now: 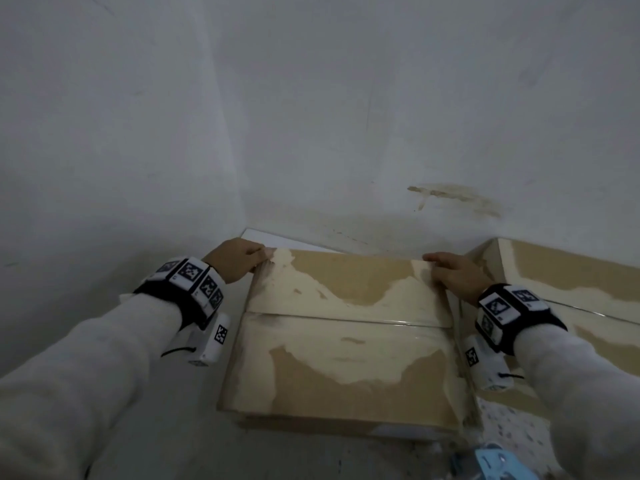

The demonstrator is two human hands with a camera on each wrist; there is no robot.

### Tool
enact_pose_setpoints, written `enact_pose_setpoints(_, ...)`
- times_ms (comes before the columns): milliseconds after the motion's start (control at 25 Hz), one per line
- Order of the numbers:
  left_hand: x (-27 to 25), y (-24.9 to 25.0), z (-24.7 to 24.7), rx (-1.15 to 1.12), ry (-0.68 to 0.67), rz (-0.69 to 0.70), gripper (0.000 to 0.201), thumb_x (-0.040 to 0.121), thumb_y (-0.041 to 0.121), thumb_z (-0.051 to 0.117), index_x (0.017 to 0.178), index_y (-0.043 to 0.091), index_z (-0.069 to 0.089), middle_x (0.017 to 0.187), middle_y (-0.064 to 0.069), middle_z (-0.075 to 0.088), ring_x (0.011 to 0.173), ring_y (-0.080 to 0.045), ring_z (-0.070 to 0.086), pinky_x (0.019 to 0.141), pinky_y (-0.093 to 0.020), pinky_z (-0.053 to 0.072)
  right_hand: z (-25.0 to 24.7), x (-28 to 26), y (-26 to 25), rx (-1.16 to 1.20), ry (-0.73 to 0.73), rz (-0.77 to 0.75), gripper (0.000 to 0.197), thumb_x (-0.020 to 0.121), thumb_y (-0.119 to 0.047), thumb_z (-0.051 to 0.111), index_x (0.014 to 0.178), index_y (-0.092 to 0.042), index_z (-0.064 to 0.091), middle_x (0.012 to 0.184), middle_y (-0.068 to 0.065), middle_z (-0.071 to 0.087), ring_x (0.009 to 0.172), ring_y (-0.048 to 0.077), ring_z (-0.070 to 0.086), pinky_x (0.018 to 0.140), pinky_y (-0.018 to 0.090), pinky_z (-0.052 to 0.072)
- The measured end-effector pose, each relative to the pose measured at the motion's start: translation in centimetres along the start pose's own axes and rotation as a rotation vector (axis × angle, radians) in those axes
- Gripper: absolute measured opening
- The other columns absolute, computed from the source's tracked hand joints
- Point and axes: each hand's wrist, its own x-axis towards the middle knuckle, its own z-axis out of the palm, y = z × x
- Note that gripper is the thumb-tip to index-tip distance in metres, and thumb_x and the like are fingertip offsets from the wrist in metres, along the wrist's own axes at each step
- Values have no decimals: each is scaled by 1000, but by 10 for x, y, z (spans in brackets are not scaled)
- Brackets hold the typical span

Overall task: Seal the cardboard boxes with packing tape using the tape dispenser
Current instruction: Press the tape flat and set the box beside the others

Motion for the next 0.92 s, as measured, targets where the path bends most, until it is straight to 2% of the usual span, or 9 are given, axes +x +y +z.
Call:
enact_pose_setpoints(120,-4,-1,1,-19,-207,-104,74,91,49,41,138,-7,33,143,-5,40,136,-27,35,112,-35,29,-1,-9,5,51,-22,63,53,94,-5,42,145,-6,28,152,14,29,139,29,29,116,41,22)
enact_pose_setpoints(160,-6,-3,3,4,-258,-110,86,87,55,40,142,-8,21,152,-10,27,141,-27,26,116,-38,23,0,-12,6,20,-48,75,54,96,-6,39,147,-5,22,155,13,23,142,27,23,118,37,18)
enact_pose_setpoints(240,-9,-7,9,76,-240,-113,86,90,57,35,148,-1,10,157,-9,18,144,-26,21,118,-37,19,2,-16,7,-40,-78,66,53,99,-8,34,148,-3,14,157,11,14,145,24,15,116,30,10)
enact_pose_setpoints(440,-18,-4,16,53,-100,-29,45,99,39,36,134,13,46,137,-7,51,124,-23,48,101,-31,36,11,-21,9,-170,-4,53,48,101,-23,31,145,-3,27,153,16,29,140,30,28,113,32,20)
enact_pose_setpoints(520,-22,-2,18,64,-70,-23,44,99,38,35,135,13,46,136,-8,52,123,-23,49,97,-29,36,13,-26,4,-197,38,44,44,101,-22,30,138,1,36,146,20,39,133,34,38,105,32,29)
enact_pose_setpoints(640,-24,-11,18,75,-137,-77,67,95,54,31,149,18,19,152,-5,34,136,-24,37,111,-35,31,13,-34,2,-191,16,22,46,101,-27,29,141,-4,33,146,18,40,132,33,39,105,34,30)
enact_pose_setpoints(720,-27,-18,16,-10,-197,-90,90,82,72,34,151,23,5,156,-2,26,140,-22,32,115,-41,27,13,-38,8,-154,-49,28,56,99,-39,30,146,-10,24,151,14,34,136,31,34,110,37,26)
enact_pose_setpoints(800,-37,-17,16,-122,-207,-67,103,68,79,41,150,25,11,152,1,33,136,-19,38,114,-42,30,13,-48,9,-101,-91,26,63,96,-45,34,147,-9,22,151,11,33,138,30,31,111,36,24)
enact_pose_setpoints(920,-61,-11,20,-238,-211,-18,108,59,82,53,147,29,21,147,7,40,132,-15,42,112,-42,33,17,-69,13,58,-130,-20,78,82,-67,43,137,-12,36,131,-1,46,129,24,41,107,37,31)
